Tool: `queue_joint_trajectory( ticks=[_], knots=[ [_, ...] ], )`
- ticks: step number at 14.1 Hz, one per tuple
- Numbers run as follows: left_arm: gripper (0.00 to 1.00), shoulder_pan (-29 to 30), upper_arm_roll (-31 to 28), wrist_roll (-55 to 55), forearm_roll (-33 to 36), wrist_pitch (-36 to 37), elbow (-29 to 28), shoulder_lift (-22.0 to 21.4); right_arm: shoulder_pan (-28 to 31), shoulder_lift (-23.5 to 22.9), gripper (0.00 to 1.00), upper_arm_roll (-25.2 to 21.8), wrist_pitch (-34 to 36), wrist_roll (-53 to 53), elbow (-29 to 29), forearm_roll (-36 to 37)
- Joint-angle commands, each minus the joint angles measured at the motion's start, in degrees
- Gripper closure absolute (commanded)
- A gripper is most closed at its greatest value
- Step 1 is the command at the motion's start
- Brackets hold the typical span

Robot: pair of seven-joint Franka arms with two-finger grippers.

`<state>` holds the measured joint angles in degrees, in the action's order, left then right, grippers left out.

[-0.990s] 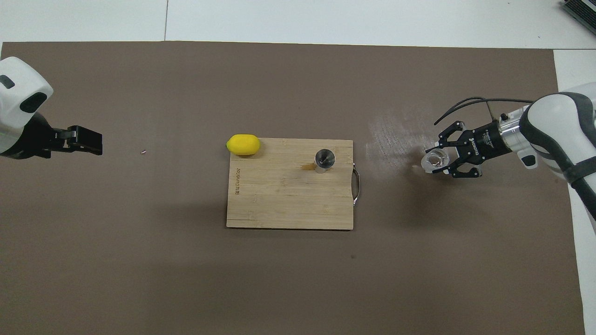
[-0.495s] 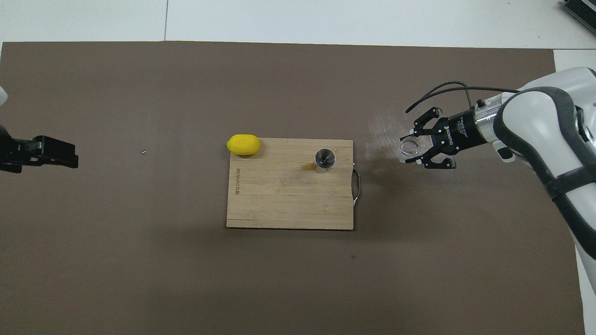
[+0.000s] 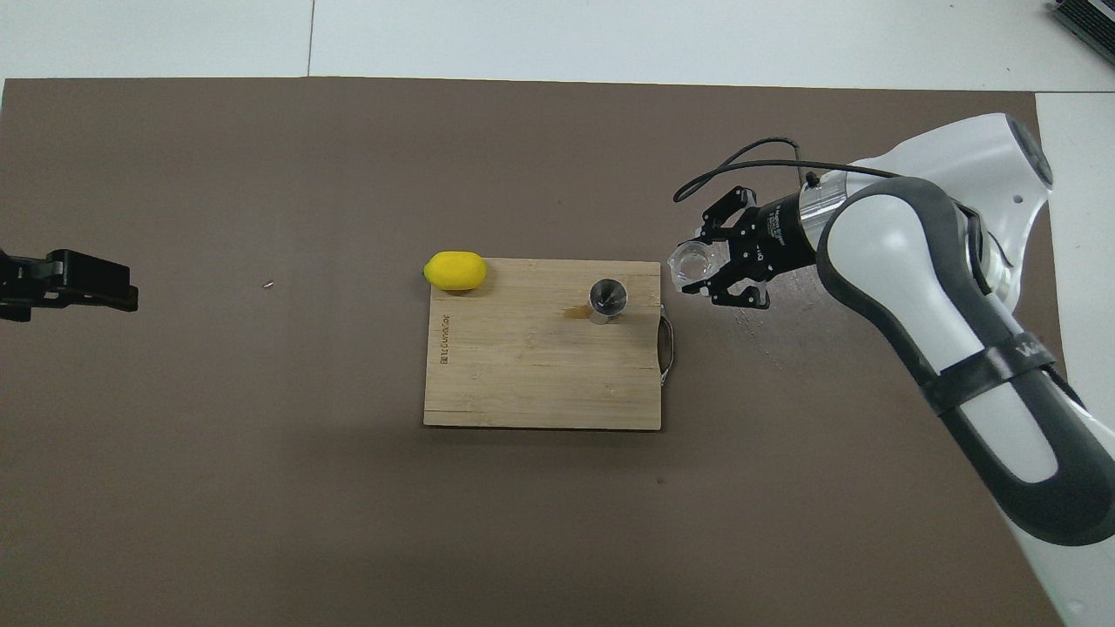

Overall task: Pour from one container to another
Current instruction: 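Lift the clear glass with the right gripper and carry it above the metal cup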

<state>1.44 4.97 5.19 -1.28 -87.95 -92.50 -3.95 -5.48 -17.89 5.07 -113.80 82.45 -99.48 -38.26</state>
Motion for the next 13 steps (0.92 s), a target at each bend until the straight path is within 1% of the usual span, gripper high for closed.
queue_joint_trajectory(
  ticks=[1,2,5,7,13],
  knots=[
    [0.00,0.8,1.2,-0.7,-1.3,1.6,1.3,0.3,-2.8,0.4,0.91,-0.3,-1.2,3.5,0.7,-0.2],
    [0.00,0.8,1.2,-0.8,-1.4,1.5,1.2,0.2,-4.3,0.4,0.93,-0.5,-1.5,3.5,1.0,0.4],
    [0.00,0.8,1.1,-0.8,-1.4,1.2,0.7,-0.7,-6.6,0.3,0.93,-0.4,-2.3,4.8,1.3,5.4],
    [0.00,0.7,1.3,-0.7,-1.2,1.5,0.7,-0.7,-6.6,0.3,0.93,-0.4,-2.2,4.8,1.9,6.7],
    [0.00,0.8,1.3,-2.3,-1.1,1.4,0.0,-1.3,-8.2,0.3,0.93,-0.1,-1.8,5.3,3.5,14.7]
  ],
)
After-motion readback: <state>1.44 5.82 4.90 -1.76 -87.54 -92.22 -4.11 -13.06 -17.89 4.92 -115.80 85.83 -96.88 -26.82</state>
